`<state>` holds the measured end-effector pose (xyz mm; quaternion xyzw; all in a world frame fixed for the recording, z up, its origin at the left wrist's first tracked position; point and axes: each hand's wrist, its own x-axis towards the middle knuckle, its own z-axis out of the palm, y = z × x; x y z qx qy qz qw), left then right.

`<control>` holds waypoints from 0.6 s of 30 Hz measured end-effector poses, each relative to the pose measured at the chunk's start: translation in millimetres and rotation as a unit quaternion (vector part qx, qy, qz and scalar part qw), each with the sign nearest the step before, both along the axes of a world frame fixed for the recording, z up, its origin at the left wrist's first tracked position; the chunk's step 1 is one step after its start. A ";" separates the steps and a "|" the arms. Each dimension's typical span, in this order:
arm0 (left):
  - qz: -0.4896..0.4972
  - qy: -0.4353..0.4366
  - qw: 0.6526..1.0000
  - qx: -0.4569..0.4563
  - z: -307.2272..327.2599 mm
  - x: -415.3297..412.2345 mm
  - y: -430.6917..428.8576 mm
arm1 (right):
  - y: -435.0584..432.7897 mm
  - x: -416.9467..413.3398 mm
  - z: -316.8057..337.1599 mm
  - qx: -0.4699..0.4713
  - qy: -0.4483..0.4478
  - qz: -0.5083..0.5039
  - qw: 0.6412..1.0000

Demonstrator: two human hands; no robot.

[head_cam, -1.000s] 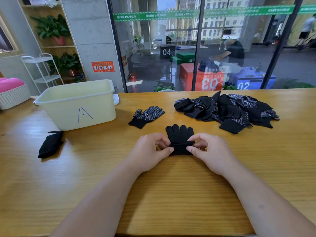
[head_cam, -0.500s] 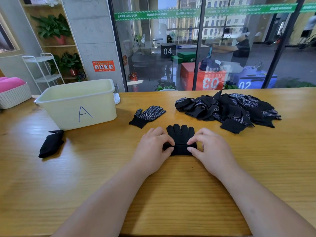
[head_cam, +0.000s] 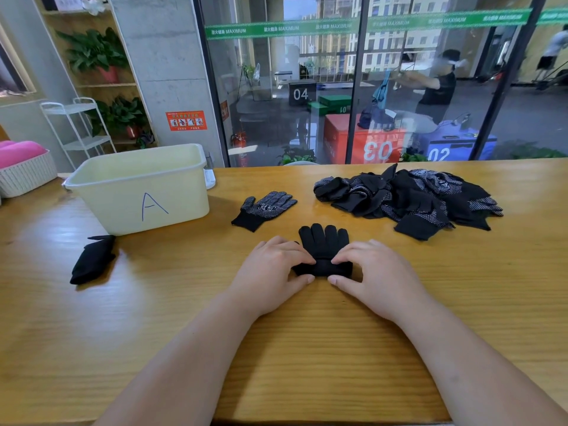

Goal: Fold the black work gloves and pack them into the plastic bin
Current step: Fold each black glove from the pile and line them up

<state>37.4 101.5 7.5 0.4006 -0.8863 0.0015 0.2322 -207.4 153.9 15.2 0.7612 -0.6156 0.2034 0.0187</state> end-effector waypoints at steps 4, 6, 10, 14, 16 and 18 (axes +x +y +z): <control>0.016 0.015 1.000 -0.005 1.7 -2.7 2.2 | -1.1 -2.2 -1.4 0.008 -0.028 0.008 1.000; 0.032 0.032 0.999 -0.002 1.5 -4.0 2.7 | -2.2 -2.2 -1.8 0.005 -0.041 0.004 0.999; 0.048 0.041 0.998 0.013 1.3 -5.3 3.2 | -3.0 -1.4 -3.6 0.000 -0.051 -0.005 0.999; 0.058 0.089 0.993 0.045 -1.0 -4.9 2.1 | -2.5 -2.1 -3.3 0.013 -0.098 -0.024 0.995; 0.063 0.130 0.986 0.079 -1.1 -3.6 2.5 | -1.9 -4.4 -2.3 0.036 -0.153 -0.036 0.987; 0.066 0.152 0.980 0.110 0.7 -2.8 4.0 | -2.7 -7.8 -2.5 0.049 -0.210 -0.035 0.976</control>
